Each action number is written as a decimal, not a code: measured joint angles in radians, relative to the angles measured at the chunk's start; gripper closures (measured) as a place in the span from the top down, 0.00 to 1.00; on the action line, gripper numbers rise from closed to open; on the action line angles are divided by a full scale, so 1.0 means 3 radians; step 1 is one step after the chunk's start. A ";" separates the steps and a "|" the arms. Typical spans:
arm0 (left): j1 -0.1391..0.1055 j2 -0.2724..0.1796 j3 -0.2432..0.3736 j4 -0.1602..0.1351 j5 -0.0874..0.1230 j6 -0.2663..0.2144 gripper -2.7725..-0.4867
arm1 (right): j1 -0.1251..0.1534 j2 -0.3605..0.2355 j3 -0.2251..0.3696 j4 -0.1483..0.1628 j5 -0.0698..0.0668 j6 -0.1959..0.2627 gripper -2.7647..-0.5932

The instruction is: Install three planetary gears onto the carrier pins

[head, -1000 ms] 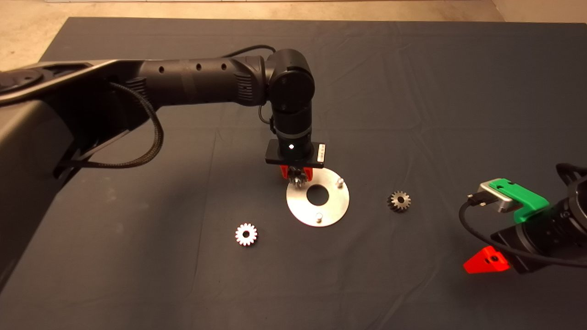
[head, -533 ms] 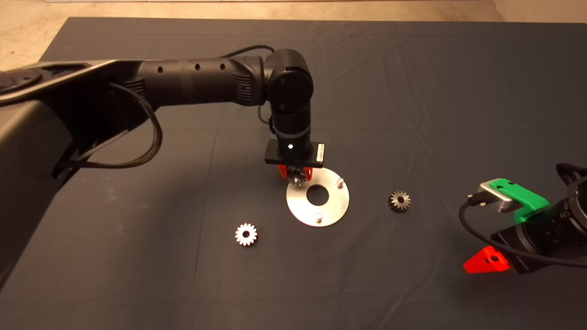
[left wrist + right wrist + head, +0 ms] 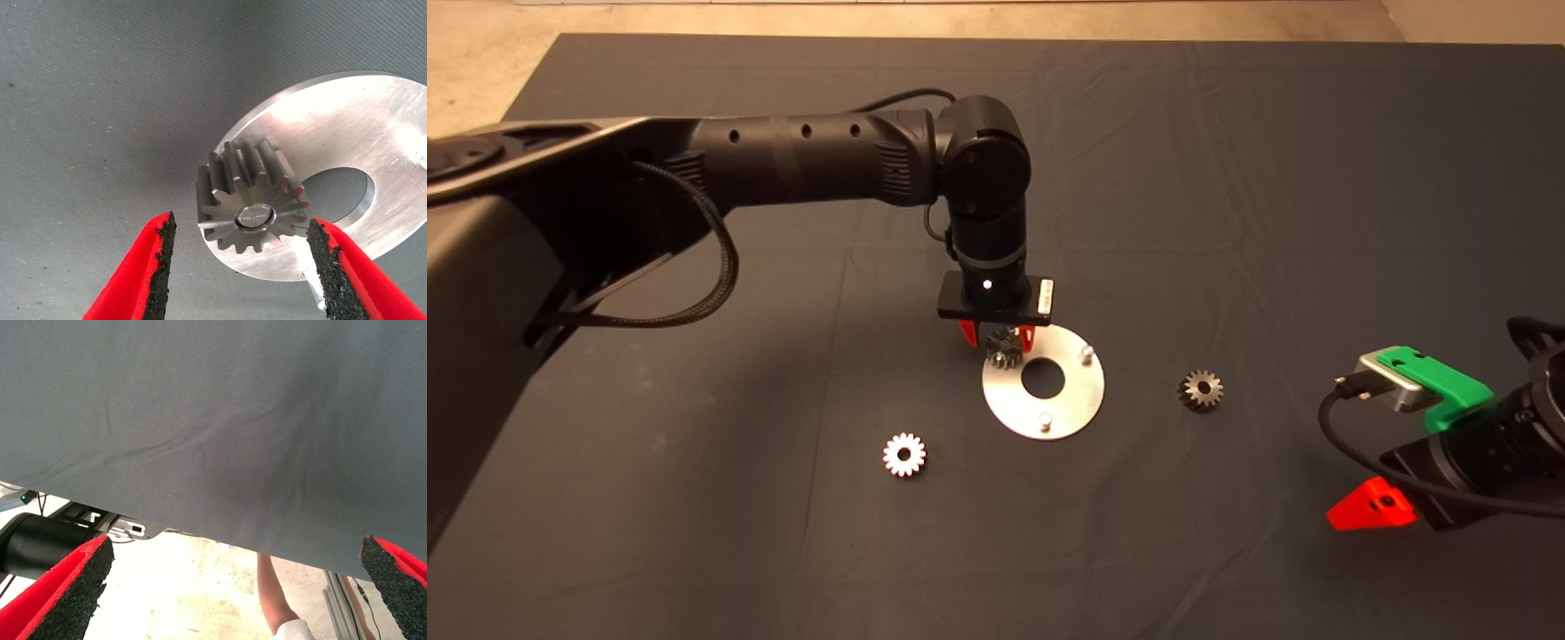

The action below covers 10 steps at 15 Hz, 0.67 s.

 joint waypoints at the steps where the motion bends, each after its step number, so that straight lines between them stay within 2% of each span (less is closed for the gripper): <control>1: 0.0000 0.0001 0.0007 0.0000 0.0000 0.0000 0.36 | 0.0000 -0.0005 0.0000 0.0000 0.0005 0.0000 1.00; 3: 0.0000 -0.0089 0.0137 0.0000 -0.0005 -0.0001 0.43 | 0.0000 -0.0006 0.0000 0.0000 0.0004 0.0000 1.00; 5: -0.0001 -0.0301 0.0376 -0.0003 0.0027 -0.0031 0.47 | 0.0000 -0.0007 0.0000 0.0000 0.0003 0.0000 1.00; 7: -0.0009 -0.0545 0.0634 0.0000 0.0137 -0.0104 0.49 | -0.0001 0.0000 -0.0030 0.0001 0.0003 -0.0001 1.00; 8: -0.0009 -0.0654 0.0795 0.0001 0.0170 -0.0164 0.52 | 0.0000 0.0035 -0.0095 0.0000 0.0004 -0.0009 1.00; 10: -0.0009 -0.0821 0.1110 -0.0003 0.0227 -0.0284 0.55 | -0.0003 0.0150 -0.0333 -0.0001 0.0002 -0.0095 1.00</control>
